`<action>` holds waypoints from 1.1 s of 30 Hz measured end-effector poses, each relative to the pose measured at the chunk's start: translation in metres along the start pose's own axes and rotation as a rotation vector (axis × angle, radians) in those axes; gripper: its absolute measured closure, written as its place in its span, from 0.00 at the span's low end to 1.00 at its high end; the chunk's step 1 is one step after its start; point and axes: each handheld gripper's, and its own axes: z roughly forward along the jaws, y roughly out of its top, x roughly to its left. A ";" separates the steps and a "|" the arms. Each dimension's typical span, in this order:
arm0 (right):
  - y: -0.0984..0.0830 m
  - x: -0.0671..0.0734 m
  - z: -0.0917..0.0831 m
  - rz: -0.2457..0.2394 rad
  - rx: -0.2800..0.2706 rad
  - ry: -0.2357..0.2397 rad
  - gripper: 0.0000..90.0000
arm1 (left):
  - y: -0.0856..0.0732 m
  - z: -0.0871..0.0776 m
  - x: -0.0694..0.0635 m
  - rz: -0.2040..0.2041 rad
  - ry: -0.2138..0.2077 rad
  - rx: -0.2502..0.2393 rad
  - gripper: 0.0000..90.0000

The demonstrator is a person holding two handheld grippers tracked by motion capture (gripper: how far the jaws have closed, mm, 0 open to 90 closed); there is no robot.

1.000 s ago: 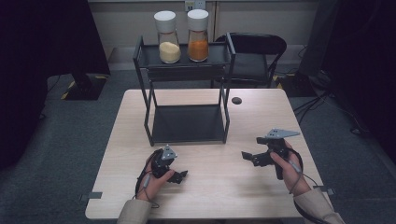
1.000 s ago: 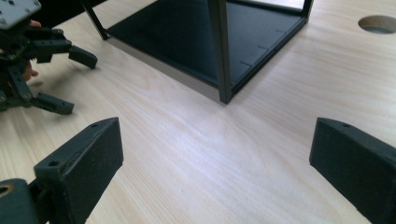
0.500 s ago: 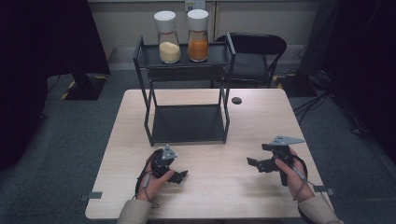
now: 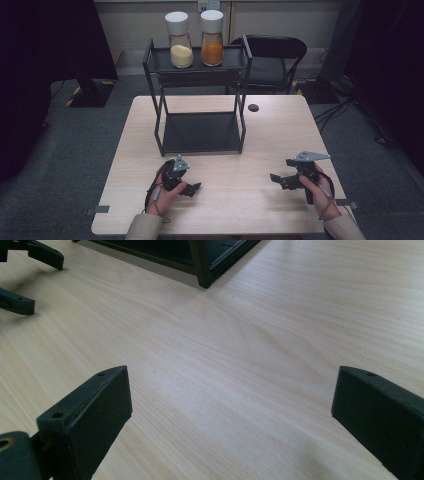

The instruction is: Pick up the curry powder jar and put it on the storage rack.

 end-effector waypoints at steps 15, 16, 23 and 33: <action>-0.014 -0.005 -0.010 0.004 0.035 -0.042 0.02 | 0.000 0.000 0.000 0.000 0.000 0.000 0.00; -0.015 -0.005 -0.010 0.004 0.039 -0.043 0.02 | 0.000 0.000 0.000 0.000 0.000 0.000 0.00; -0.022 -0.007 -0.016 -0.007 0.079 -0.069 0.02 | 0.000 0.000 0.000 0.000 0.000 0.000 0.00; -0.024 -0.006 -0.017 -0.022 0.133 -0.091 0.01 | 0.000 0.000 0.000 0.000 -0.001 0.000 0.00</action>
